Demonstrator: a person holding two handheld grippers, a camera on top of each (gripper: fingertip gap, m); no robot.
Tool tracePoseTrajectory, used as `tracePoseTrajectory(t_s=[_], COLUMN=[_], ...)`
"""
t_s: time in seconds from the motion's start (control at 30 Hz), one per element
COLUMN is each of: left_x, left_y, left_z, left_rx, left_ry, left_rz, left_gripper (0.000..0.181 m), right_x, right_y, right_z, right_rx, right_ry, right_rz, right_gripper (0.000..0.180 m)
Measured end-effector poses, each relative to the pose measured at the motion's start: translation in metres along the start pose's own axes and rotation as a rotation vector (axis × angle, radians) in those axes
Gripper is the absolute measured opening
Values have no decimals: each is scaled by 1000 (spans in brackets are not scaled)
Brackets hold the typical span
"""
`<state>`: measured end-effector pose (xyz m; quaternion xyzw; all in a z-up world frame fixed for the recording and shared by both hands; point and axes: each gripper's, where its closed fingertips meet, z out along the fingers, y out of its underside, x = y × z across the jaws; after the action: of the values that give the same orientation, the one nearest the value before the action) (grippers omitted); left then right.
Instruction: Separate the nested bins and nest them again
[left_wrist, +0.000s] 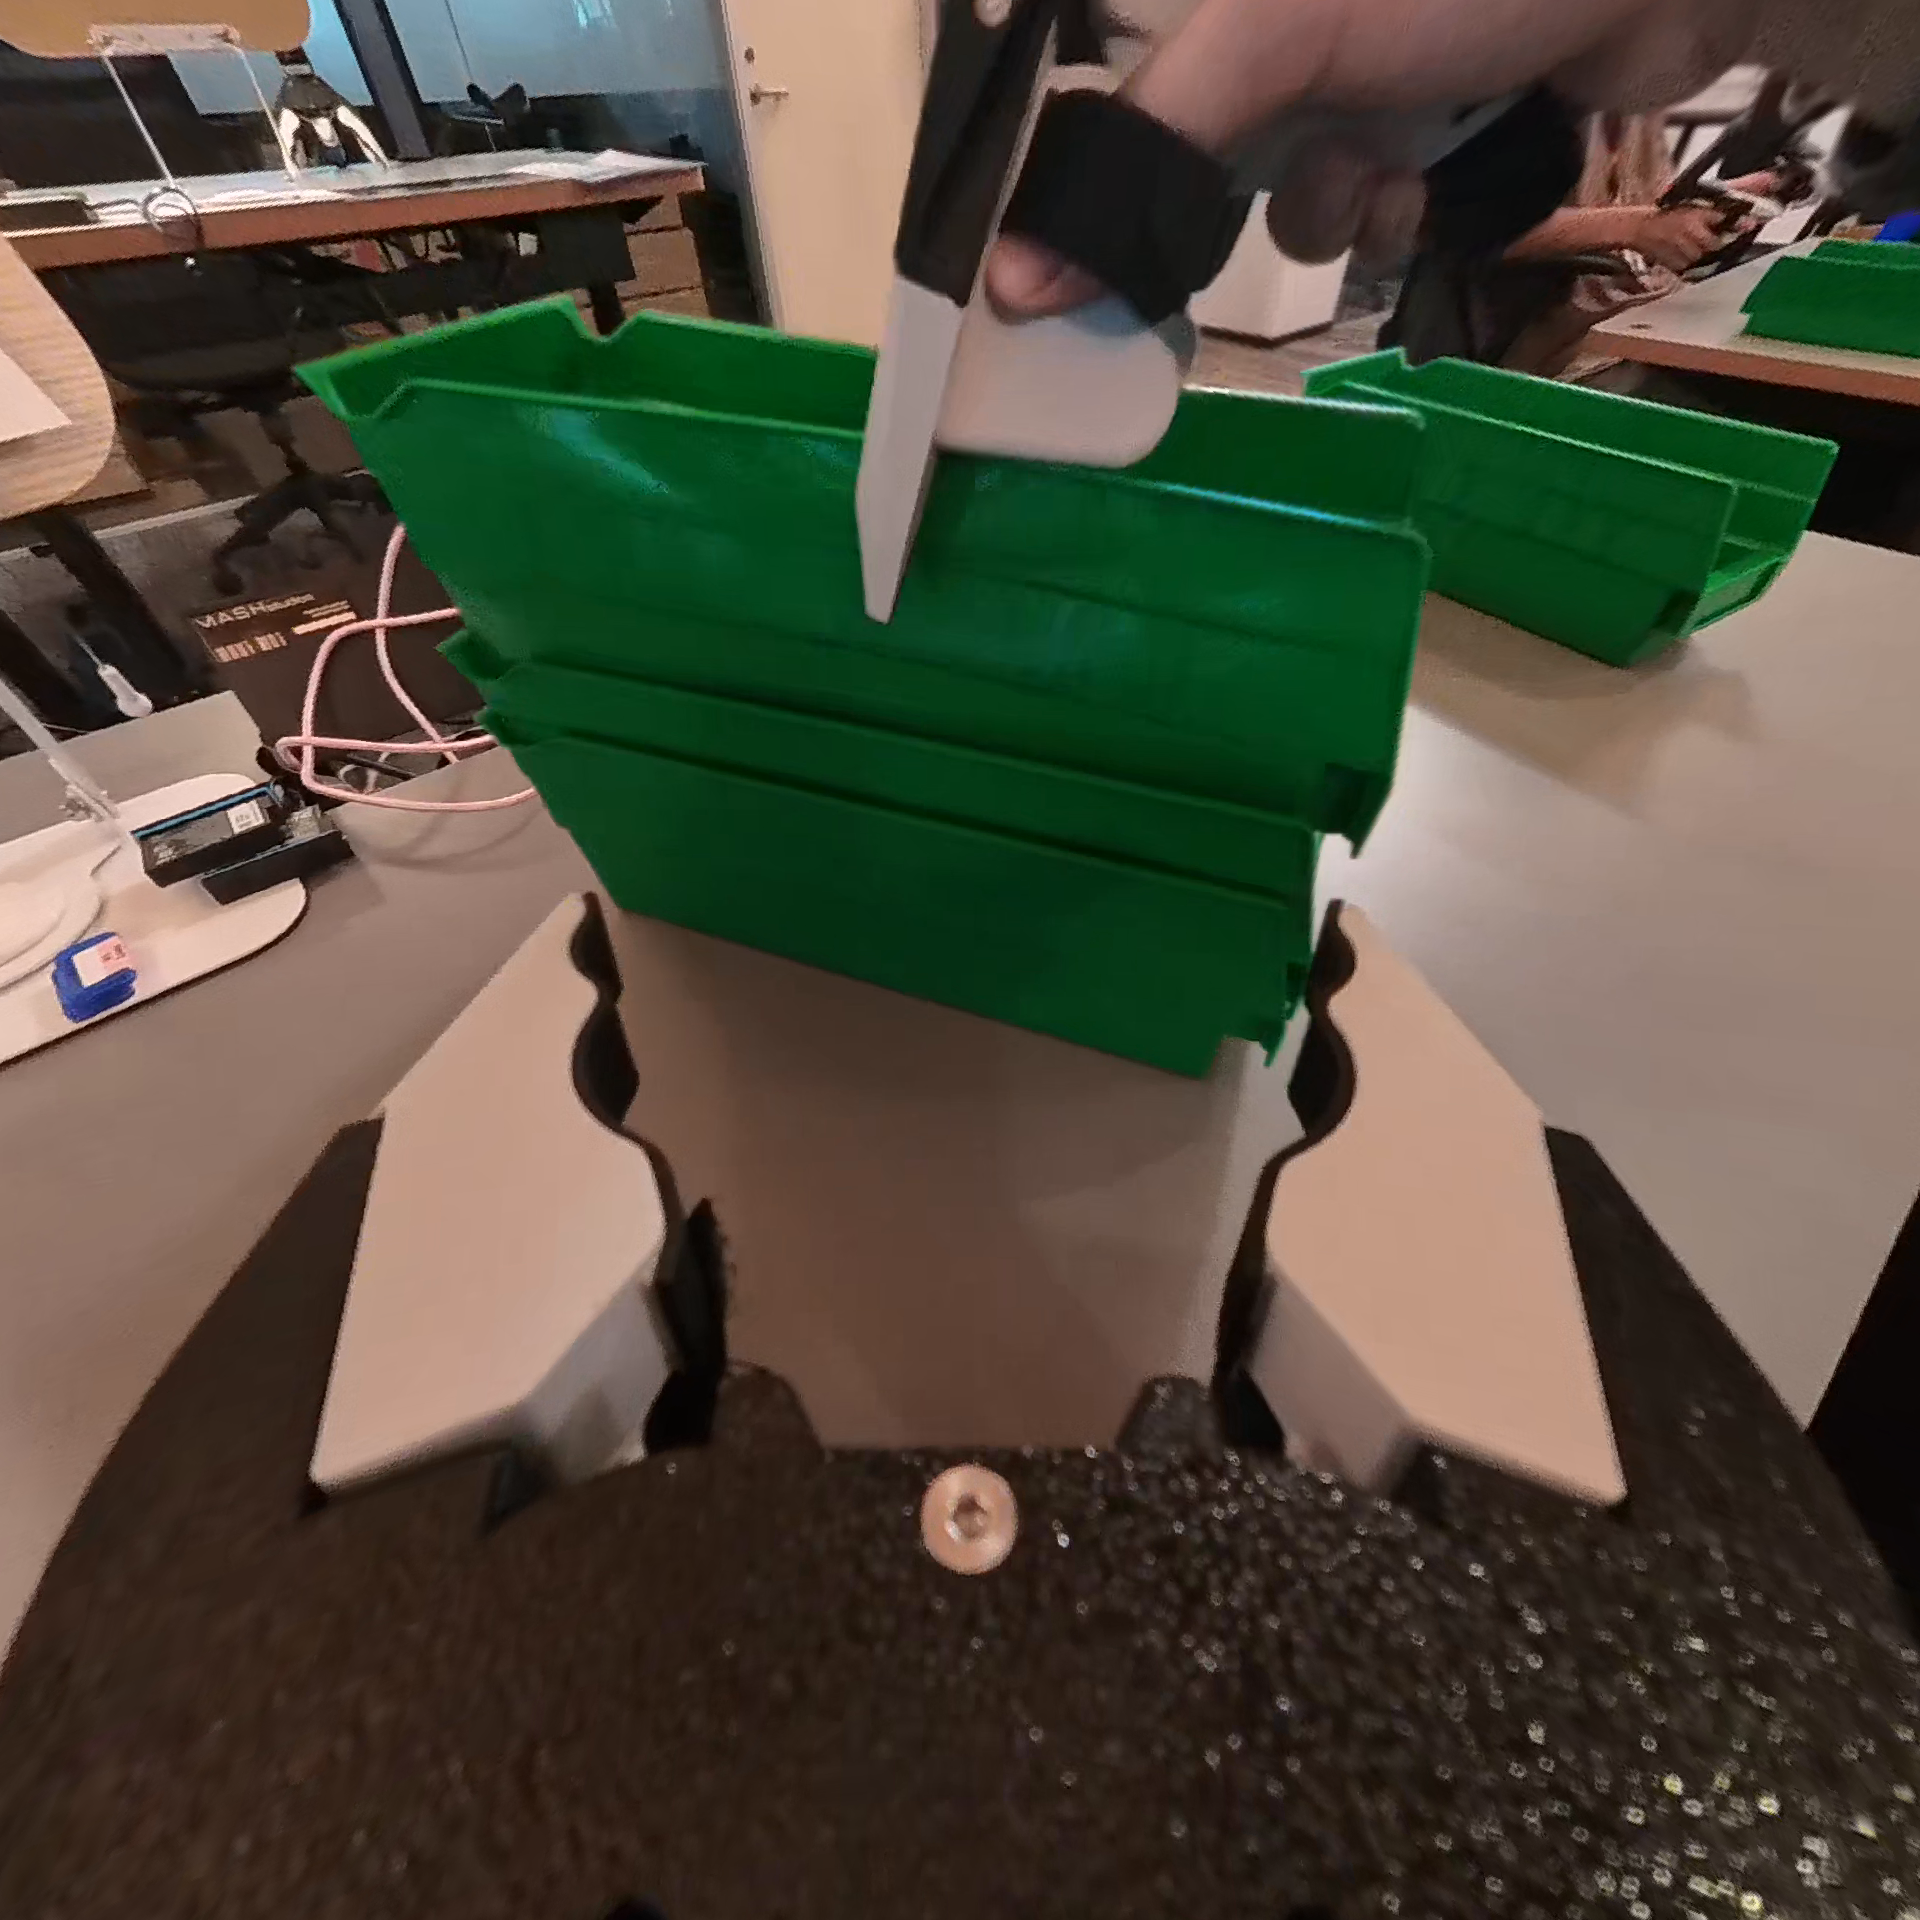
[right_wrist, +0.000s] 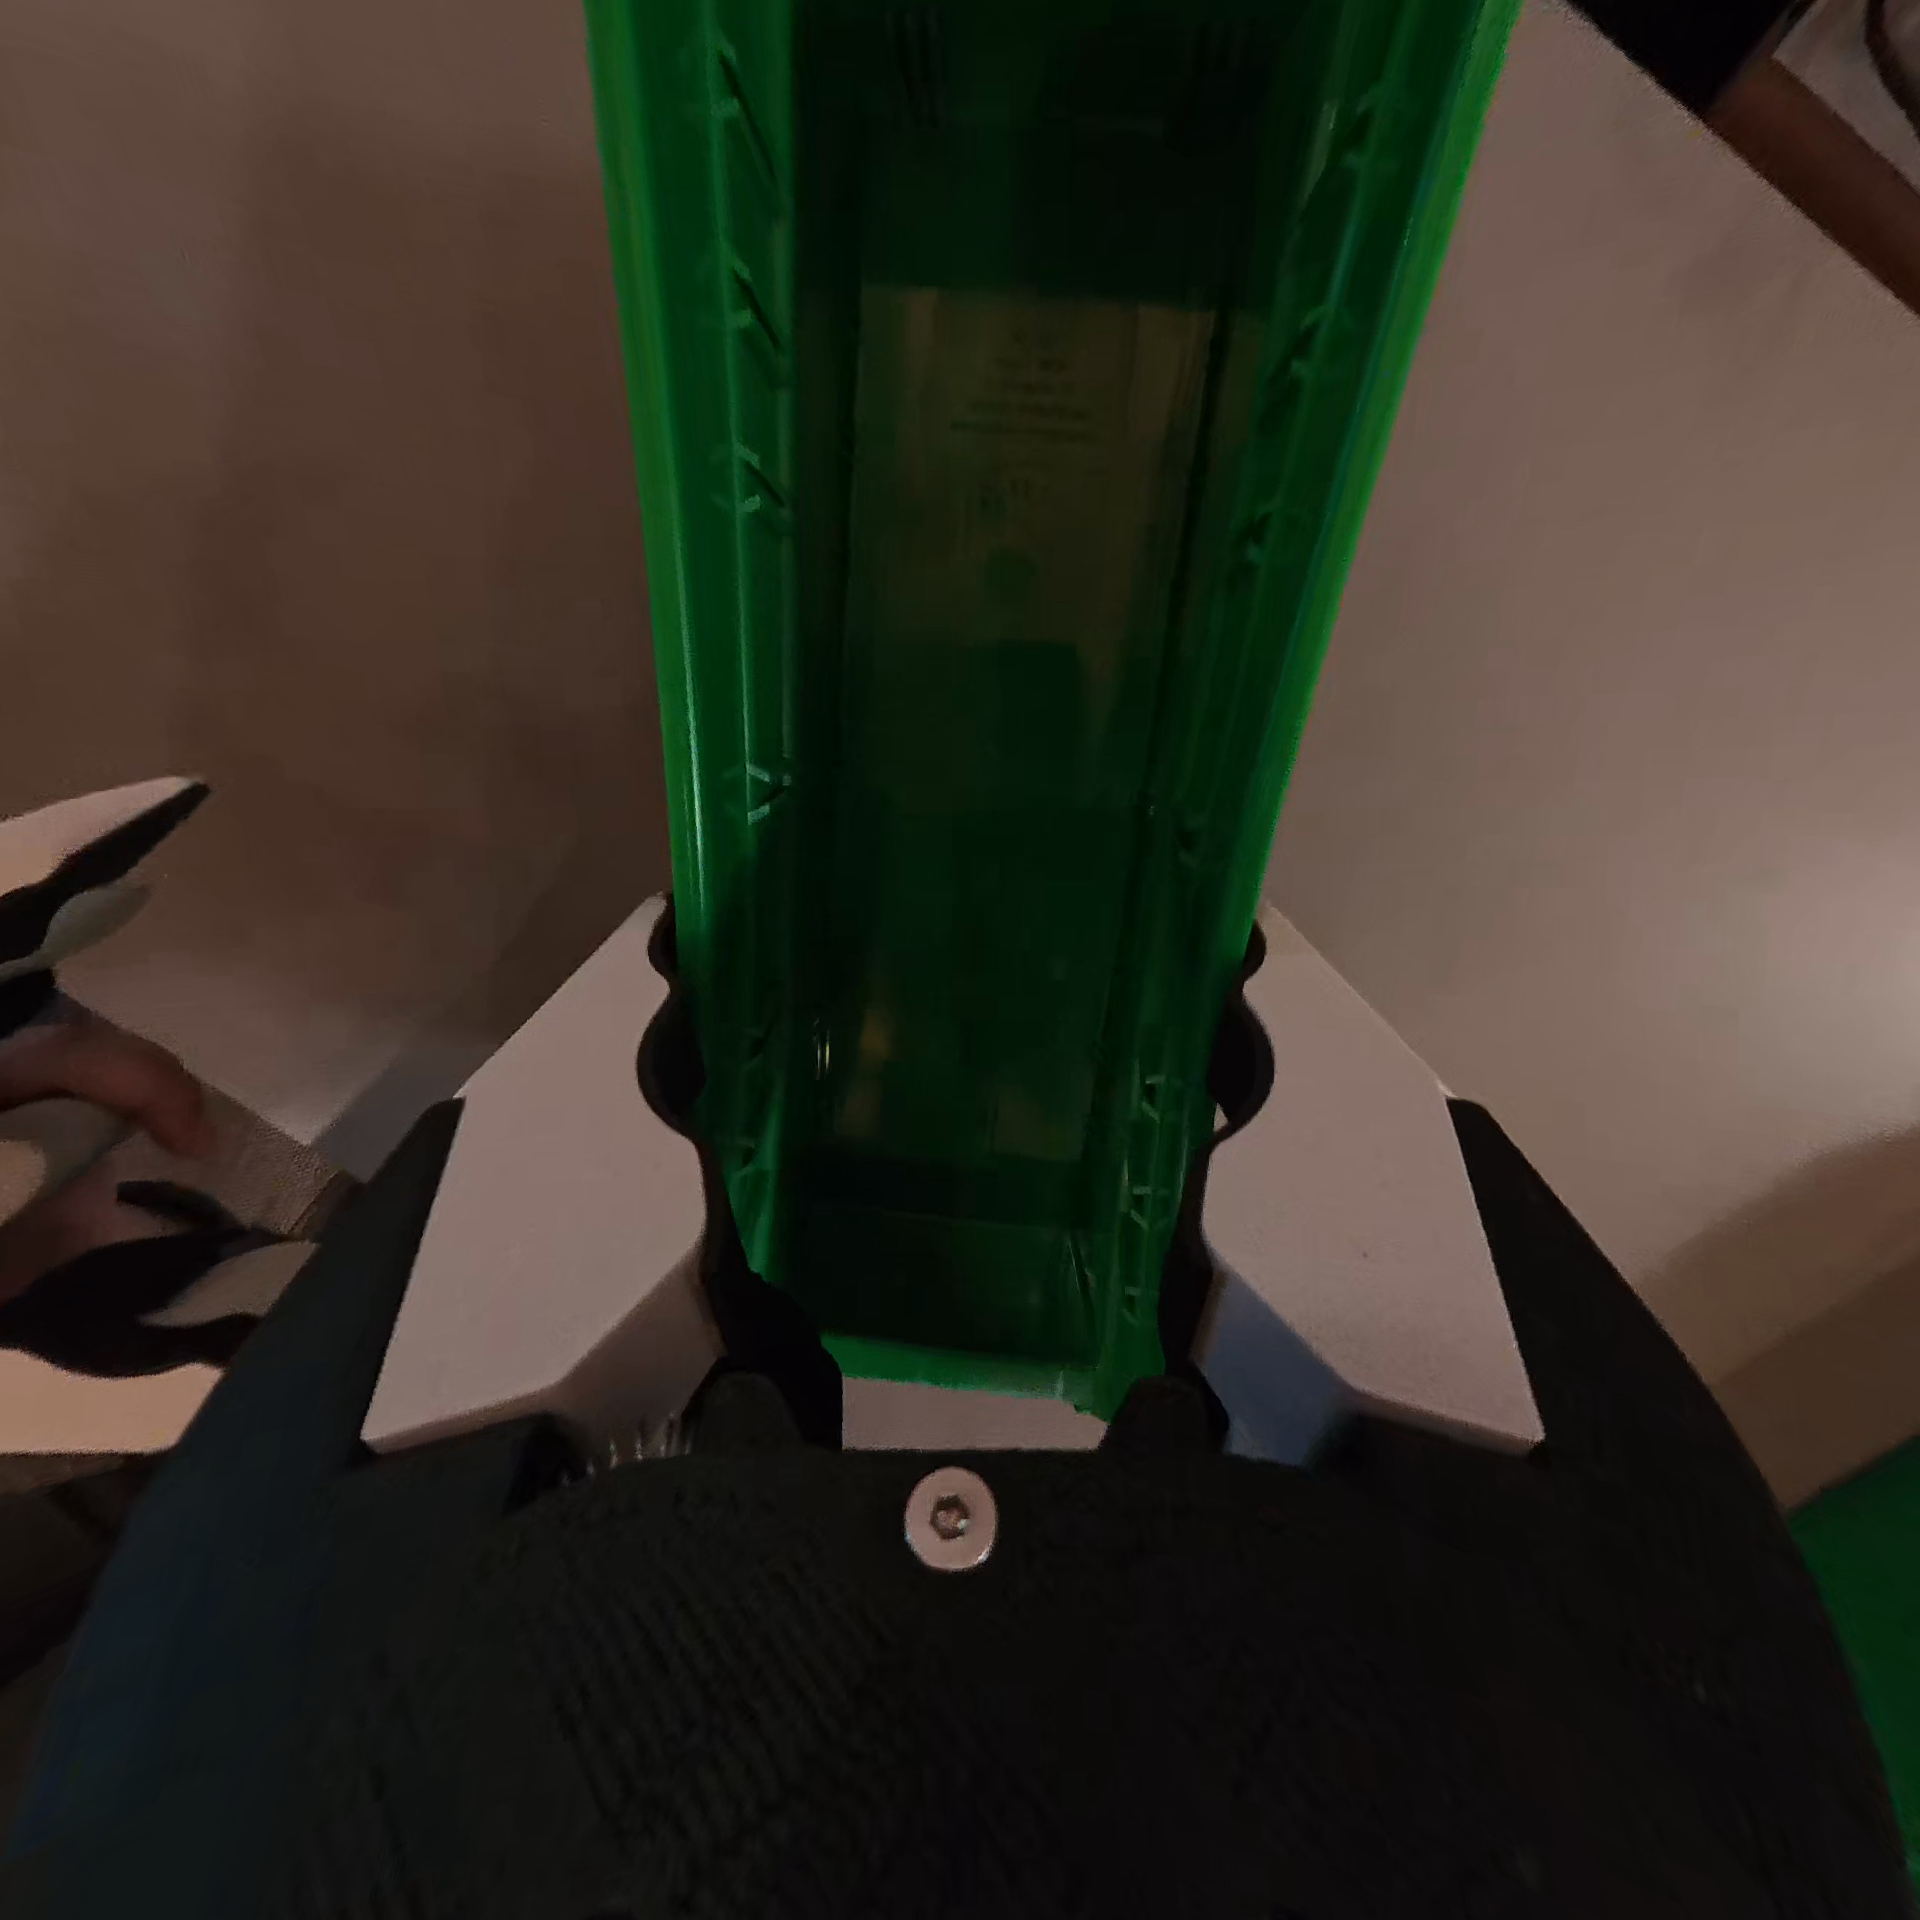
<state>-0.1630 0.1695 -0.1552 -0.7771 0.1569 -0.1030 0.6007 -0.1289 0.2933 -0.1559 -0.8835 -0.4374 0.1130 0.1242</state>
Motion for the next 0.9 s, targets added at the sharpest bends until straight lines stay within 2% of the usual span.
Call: tracePoseTrajectory(t_s=[0.2,0.33,0.4,0.47,0.7,0.9], left_x=[2,4,3,3,1,2], left_y=[2,1,1,2,4,8], left_z=[3,2,2,2,3,6], left_rx=[-8,2,3,-4,-10,-35], left_ry=[11,28,29,27,20,13], left_rz=[-3,-4,-6,-7,-15,-2], left_gripper=[128,128,128,128,129,129], right_x=[3,4,-4,-10,13,103], right_y=[10,10,7,4,7,21], right_z=[30,38,35,27,-26,-97], right_rx=[-43,-10,32,60,194,369], right_ry=[12,22,-47,-131,-205,-129], right_rz=[8,-2,24,66,56,165], right_gripper=[111,133,150,160,160,160])
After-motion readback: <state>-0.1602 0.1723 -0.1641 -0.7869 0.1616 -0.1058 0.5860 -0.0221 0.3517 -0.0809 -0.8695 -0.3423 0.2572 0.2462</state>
